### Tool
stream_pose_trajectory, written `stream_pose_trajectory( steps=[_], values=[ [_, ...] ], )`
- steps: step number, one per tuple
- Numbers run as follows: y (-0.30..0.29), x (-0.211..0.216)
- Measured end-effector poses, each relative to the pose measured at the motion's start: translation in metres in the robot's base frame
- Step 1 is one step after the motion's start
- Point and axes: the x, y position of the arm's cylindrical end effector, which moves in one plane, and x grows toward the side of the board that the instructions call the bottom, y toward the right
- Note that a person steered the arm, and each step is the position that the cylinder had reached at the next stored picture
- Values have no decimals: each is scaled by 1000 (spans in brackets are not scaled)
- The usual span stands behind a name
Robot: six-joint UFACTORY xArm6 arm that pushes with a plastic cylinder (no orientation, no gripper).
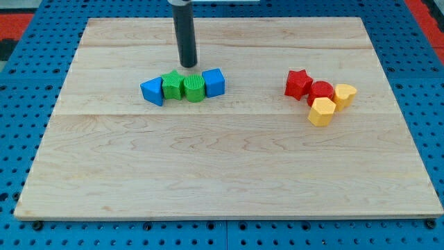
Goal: Place the green circle at the bottom center of the board
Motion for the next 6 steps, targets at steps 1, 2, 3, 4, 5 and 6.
stream_pose_trajectory(
  steps=[1, 2, 3, 4, 5, 6],
  values=[
    [2, 102],
    [2, 132],
    [28, 152],
    [24, 178],
    [37, 156],
    [146, 186]
  ],
)
